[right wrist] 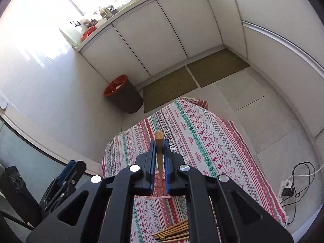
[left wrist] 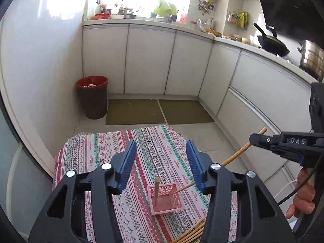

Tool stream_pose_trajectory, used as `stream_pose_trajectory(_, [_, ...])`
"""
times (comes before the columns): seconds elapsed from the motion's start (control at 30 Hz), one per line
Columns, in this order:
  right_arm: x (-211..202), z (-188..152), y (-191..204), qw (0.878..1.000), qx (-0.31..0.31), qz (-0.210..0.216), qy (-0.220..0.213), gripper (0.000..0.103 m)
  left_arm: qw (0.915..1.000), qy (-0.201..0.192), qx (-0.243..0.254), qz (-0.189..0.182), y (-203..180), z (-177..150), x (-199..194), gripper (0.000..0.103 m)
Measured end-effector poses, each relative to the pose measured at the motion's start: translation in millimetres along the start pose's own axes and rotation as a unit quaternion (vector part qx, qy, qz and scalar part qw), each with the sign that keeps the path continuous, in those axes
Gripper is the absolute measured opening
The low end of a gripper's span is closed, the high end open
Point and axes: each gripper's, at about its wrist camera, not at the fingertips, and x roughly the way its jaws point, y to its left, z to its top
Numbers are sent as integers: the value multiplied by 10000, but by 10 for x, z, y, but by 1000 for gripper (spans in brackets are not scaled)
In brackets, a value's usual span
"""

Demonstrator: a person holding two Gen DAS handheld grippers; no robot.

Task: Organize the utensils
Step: 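Lower the left tool's chopstick into the pink holder and open the left tool, then drop the right tool's chopstick into the pink holder and open the right tool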

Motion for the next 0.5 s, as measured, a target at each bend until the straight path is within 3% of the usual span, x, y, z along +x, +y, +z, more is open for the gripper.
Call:
stream_pose_trajectory(0.23, [342,-72,85,9996,-105,-205,187,8,9941,-504,-959,72,386,-125,-282,57])
stream_pose_trajectory(0.33, [441,-91,151,9992,-171,-259,239,8,9890,-535,-1378,10,561,-263,-367,60])
stream_pose_trajectory(0.5, [576,-110,278,9987,-299,-311,255,12,9879,-423,-1491,25,673,-368,-392,61])
